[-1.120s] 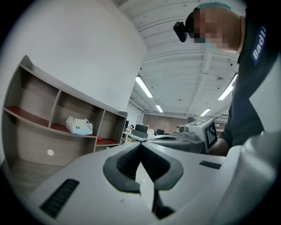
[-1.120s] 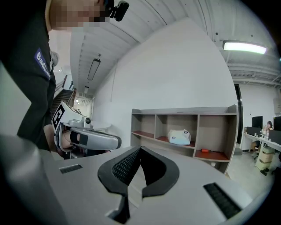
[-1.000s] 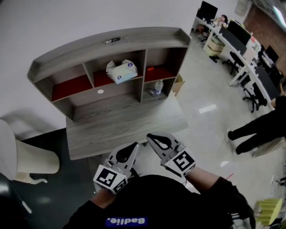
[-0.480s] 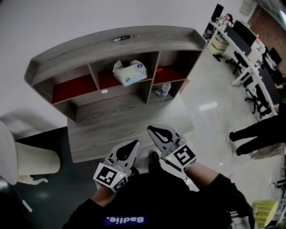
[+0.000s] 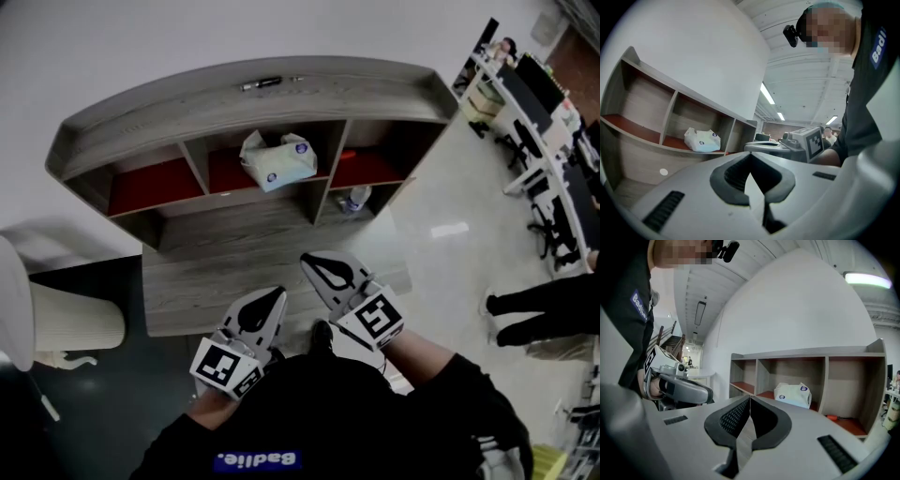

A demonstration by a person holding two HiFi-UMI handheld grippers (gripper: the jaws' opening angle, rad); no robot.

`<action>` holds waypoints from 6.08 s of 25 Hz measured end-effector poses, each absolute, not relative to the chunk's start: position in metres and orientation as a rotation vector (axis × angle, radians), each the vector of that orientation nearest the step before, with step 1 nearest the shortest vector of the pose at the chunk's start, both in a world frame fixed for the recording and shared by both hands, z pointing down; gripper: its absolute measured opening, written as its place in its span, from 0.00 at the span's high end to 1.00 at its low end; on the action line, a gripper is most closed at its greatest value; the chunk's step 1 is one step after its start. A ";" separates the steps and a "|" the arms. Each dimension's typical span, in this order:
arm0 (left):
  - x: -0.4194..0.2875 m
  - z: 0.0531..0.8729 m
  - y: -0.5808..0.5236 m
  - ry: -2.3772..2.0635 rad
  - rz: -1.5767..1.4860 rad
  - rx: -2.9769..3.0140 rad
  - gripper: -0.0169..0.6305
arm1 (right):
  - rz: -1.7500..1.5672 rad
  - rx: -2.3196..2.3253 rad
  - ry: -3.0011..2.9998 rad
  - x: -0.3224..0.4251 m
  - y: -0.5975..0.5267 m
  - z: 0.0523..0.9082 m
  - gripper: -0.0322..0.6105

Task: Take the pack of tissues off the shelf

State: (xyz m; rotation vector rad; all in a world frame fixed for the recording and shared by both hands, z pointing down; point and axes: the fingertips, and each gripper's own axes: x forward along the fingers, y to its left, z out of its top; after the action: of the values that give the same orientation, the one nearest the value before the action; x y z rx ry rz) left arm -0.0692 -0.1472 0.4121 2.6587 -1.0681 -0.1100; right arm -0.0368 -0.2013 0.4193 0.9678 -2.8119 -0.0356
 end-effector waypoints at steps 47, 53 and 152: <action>-0.079 0.418 -0.165 -1.382 -0.132 2.507 0.98 | -0.627 0.706 -2.233 -0.053 -0.368 0.475 0.54; -0.091 0.420 -0.159 -1.421 -0.122 2.479 0.98 | -0.807 0.651 -2.065 -0.061 -0.381 0.484 0.52; -0.048 0.408 -0.129 -1.202 -0.091 2.633 0.98 | -0.214 0.824 -2.895 -0.033 -0.191 0.390 0.85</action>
State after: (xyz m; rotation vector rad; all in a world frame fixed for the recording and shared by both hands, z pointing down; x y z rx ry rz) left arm -0.0475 -0.1287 0.4082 2.6330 -1.2019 -0.0913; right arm -0.0328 -0.1912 0.3895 0.8238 -2.8955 -0.2144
